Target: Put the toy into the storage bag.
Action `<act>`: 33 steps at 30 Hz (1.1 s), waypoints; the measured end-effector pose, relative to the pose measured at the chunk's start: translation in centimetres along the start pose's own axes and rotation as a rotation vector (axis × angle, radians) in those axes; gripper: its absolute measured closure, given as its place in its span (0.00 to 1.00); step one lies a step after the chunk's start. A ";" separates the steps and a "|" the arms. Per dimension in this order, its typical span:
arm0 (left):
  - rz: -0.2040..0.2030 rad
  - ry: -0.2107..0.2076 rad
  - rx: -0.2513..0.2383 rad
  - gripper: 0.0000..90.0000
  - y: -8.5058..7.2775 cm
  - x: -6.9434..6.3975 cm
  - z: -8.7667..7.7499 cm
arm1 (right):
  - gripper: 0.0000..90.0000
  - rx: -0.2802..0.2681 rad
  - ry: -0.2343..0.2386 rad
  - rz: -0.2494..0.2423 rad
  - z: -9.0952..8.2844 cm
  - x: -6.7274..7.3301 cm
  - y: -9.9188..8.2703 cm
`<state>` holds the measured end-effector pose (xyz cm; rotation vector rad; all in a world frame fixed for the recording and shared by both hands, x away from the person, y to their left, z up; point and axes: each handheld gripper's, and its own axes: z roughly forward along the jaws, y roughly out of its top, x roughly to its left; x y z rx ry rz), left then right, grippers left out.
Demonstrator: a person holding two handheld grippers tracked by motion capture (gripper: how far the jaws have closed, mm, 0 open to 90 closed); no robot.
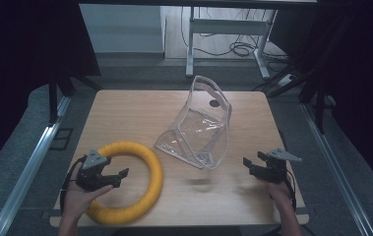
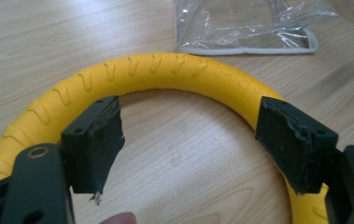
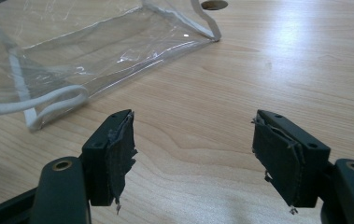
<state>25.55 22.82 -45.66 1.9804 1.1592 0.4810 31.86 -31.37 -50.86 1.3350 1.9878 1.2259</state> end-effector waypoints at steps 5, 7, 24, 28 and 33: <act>-0.014 -0.015 -0.020 0.29 0.4 0.5 -0.7 | 0.34 -0.002 0.008 0.011 0.2 0.1 0.1; -0.033 -0.024 -0.026 0.30 0.6 0.8 -0.6 | 0.34 -0.007 0.019 0.013 0.2 0.1 0.2; -0.021 -0.107 -0.028 0.44 1.3 -0.6 -3.4 | 0.35 -0.025 -0.002 0.000 -0.3 1.3 -0.5; -0.038 -0.101 0.006 0.44 1.3 -0.7 -3.1 | 0.35 0.002 0.000 -0.033 0.7 1.8 -0.6; -0.038 -0.116 0.086 0.44 1.3 -1.7 -1.8 | 0.35 0.013 0.000 -0.049 1.1 2.0 -0.7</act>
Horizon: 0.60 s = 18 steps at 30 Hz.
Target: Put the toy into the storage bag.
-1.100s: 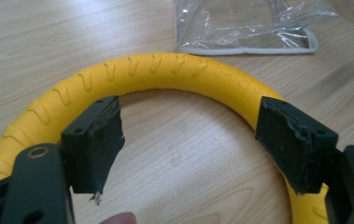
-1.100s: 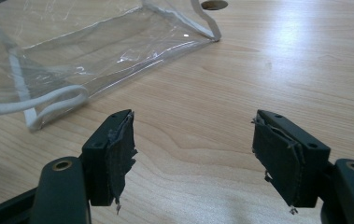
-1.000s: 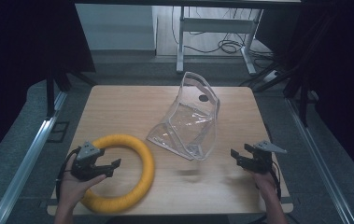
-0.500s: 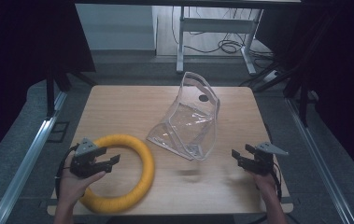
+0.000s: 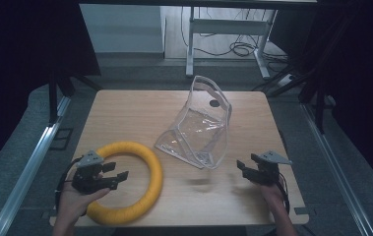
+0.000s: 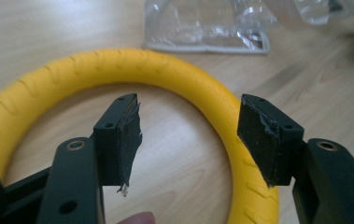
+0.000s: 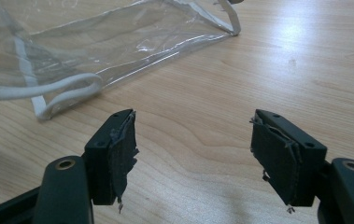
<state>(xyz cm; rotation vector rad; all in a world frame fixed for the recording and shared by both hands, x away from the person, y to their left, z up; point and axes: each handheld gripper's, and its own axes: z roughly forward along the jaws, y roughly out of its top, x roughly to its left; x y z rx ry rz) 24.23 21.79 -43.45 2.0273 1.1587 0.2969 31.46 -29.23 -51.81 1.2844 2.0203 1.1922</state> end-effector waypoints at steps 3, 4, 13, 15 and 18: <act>0.021 -0.015 0.050 0.44 0.2 -0.7 1.2 | 0.35 0.005 -0.008 -0.009 0.1 0.1 -0.1; 0.026 -0.023 0.064 0.44 0.2 -0.9 1.6 | 0.35 0.006 -0.011 -0.008 0.1 0.1 -0.1; 0.087 -0.060 0.195 0.41 0.8 -2.7 5.0 | 0.35 0.003 -0.050 0.019 -0.9 -0.3 -0.7; 0.100 -0.065 0.234 0.41 0.9 -3.2 5.9 | 0.35 -0.003 -0.054 0.022 -1.2 -0.3 -1.0; 0.112 -0.062 0.265 0.41 0.9 -3.7 6.8 | 0.35 -0.004 -0.060 0.024 -1.3 -0.3 -1.1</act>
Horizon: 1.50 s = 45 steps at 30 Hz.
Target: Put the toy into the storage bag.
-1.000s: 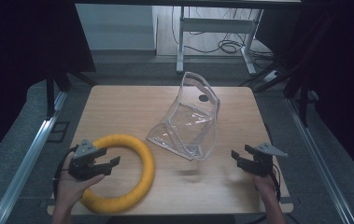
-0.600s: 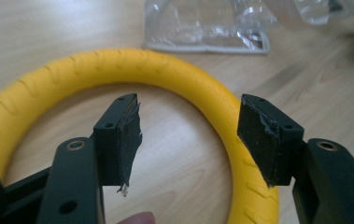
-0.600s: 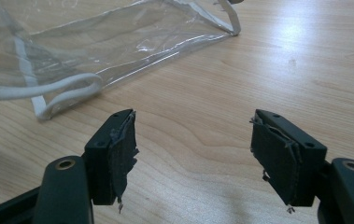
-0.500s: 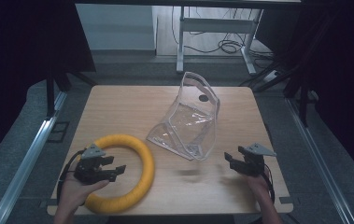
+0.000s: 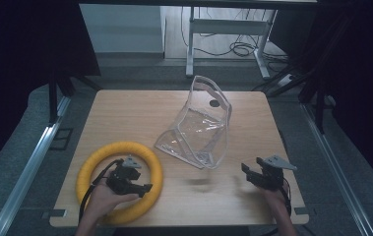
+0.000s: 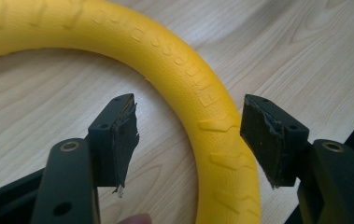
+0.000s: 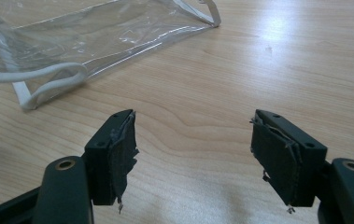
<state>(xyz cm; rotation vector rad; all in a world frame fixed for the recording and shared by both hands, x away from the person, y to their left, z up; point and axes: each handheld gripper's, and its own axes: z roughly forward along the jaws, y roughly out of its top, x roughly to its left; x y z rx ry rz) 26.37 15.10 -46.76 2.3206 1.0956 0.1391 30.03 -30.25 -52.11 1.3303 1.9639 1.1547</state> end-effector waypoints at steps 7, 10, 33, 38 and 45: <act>0.022 0.010 0.076 0.40 0.3 -1.1 1.8 | 0.35 0.008 -0.006 -0.006 0.1 0.2 -0.1; 0.028 0.008 0.093 0.40 0.3 -1.3 2.2 | 0.35 0.012 -0.006 -0.011 0.2 0.3 -0.2; 0.090 0.022 0.243 0.50 -1.6 -2.9 4.0 | 0.35 -0.005 -0.031 -0.002 0.2 0.2 -0.1; 0.091 0.037 0.254 0.52 -1.5 -3.1 4.0 | 0.35 -0.009 -0.040 0.005 0.1 0.2 -0.1; 0.078 0.017 0.225 0.53 -1.5 -2.7 3.9 | 0.35 -0.004 -0.040 -0.003 0.3 0.3 -0.2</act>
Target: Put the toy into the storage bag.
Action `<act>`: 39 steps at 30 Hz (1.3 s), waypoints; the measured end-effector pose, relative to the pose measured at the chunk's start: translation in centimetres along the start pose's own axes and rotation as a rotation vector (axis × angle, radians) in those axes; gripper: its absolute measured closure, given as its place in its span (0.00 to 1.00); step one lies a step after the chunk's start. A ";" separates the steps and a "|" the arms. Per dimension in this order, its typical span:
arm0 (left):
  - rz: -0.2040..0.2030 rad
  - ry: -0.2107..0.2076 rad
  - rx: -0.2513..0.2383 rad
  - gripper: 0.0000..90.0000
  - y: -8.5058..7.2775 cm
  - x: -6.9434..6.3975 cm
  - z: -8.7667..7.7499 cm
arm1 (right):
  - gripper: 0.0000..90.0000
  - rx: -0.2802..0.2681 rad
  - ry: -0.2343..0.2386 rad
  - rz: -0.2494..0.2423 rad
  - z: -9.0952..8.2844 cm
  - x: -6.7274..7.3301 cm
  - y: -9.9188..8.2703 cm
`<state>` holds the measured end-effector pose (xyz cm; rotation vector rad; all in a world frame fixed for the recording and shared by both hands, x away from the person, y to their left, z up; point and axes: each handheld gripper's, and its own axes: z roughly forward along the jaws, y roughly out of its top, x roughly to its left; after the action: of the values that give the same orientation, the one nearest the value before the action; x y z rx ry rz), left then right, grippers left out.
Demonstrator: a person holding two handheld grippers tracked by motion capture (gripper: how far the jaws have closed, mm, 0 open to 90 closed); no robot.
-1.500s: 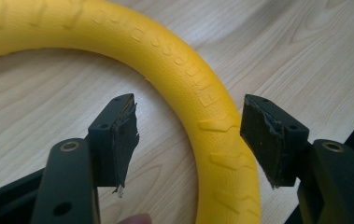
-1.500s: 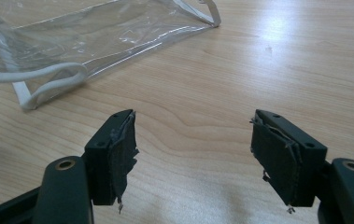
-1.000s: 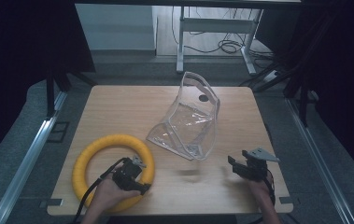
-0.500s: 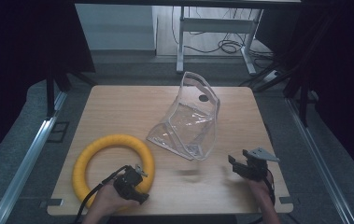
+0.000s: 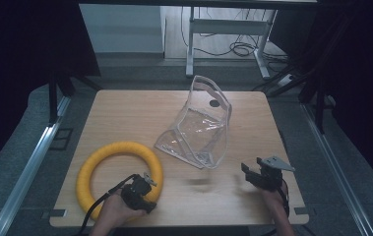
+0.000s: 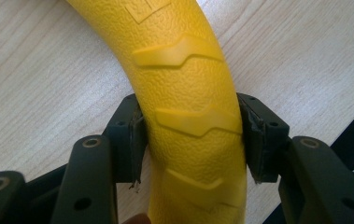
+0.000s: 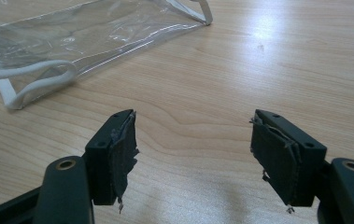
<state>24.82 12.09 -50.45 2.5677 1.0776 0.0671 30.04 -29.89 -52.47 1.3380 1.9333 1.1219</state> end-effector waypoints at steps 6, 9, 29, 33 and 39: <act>-0.055 -0.096 -0.133 0.53 -0.6 1.4 -2.0 | 0.36 -0.010 -0.010 0.014 -0.2 -0.2 0.0; -0.082 -0.134 -0.234 0.53 -1.1 2.3 -3.6 | 0.36 -0.010 -0.013 0.016 -0.2 -0.3 0.0; -0.196 -0.080 -0.653 0.53 -3.3 4.3 -8.3 | 0.36 -0.008 -0.008 0.033 -0.2 -0.4 -0.2; -0.202 -0.025 -0.728 0.53 -3.7 4.4 -9.0 | 0.36 -0.008 -0.009 0.032 -0.2 -0.4 -0.2; -0.189 0.028 -0.790 0.54 -4.0 4.2 -9.9 | 0.35 -0.007 -0.007 0.035 -0.1 -0.3 -0.2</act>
<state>23.34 20.64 -42.90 1.7589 1.0272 0.3962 29.99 -30.28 -52.64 1.3755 1.9064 1.1376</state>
